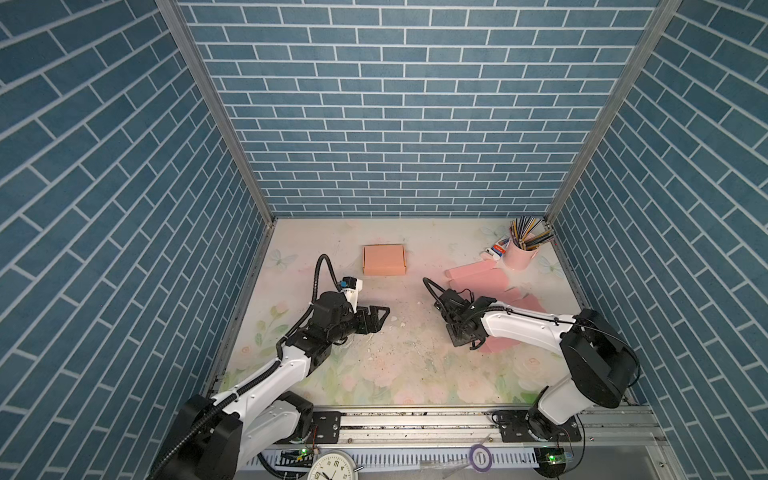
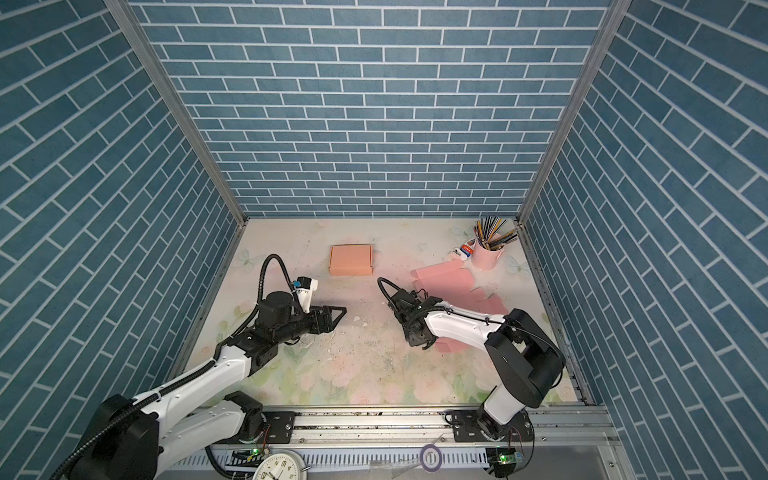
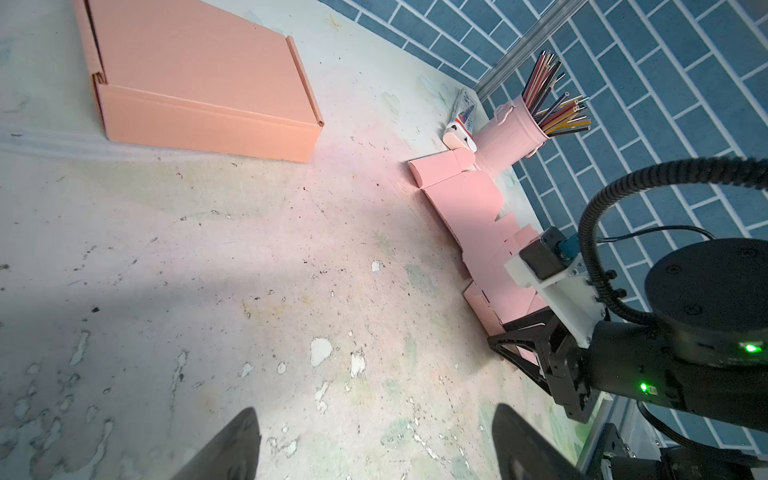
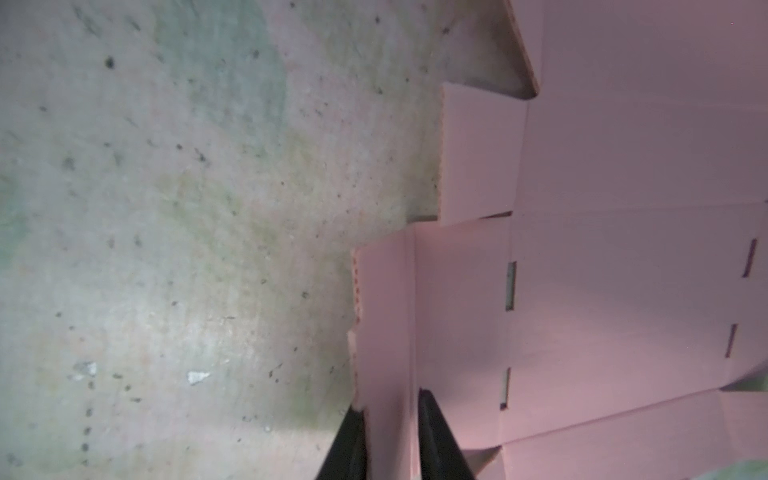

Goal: Fold the paper box
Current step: 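Release the peach box and draw both grippers back toward the robot, then grasp the pink flat blank edge with the right gripper, drag it closer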

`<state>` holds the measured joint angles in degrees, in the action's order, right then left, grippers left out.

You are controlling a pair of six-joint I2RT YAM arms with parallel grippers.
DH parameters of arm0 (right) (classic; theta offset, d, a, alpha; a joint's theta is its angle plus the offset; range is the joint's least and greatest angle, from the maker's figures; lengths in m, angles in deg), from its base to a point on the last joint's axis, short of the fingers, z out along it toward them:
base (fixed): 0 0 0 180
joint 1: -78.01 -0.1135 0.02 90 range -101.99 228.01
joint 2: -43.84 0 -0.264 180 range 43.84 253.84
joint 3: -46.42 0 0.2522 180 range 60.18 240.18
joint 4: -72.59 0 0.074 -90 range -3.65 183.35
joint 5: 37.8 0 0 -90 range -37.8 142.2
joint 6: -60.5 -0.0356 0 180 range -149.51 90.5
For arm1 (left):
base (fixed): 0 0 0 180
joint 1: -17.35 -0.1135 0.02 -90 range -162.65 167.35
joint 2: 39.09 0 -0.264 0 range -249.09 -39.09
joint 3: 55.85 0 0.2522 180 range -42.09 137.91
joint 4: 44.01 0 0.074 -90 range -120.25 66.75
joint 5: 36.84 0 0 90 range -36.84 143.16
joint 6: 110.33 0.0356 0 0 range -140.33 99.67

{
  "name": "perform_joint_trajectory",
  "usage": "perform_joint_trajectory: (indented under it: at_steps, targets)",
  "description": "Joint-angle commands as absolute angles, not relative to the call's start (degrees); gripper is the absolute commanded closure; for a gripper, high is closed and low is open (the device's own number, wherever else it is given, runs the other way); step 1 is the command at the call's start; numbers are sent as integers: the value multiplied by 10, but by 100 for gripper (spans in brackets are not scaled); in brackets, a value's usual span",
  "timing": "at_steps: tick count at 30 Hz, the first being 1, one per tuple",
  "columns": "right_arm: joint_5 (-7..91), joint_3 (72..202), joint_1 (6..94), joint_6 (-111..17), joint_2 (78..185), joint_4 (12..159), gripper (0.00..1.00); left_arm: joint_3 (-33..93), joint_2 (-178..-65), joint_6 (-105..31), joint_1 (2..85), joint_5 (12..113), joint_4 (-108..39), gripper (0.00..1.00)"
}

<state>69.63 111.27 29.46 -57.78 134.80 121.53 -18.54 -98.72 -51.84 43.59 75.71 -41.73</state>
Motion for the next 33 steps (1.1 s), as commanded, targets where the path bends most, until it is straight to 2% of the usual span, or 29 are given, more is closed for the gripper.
perform_joint_trajectory:
  at_steps: [1, 14, 21, 27, 30, 33]
  targets:
    - [720, 1124, 288, -589, 1346, 1232, 81, -171, -988, -519, 439, 756, -427, 12]
    - [718, 1110, 258, -585, 1306, 1228, 95, -158, -983, -534, 436, 755, -422, 12]
    - [676, 1109, 202, -557, 1269, 1199, 95, -175, -997, -554, 345, 827, -464, 12]
    - [651, 1097, 171, -556, 1241, 1180, 95, -166, -1033, -542, 318, 815, -463, 12]
    - [650, 1084, 161, -556, 1228, 1178, 96, -157, -1076, -533, 318, 813, -484, 17]
    - [636, 1061, 147, -542, 1206, 1155, 96, -145, -1117, -528, 318, 792, -499, 27]
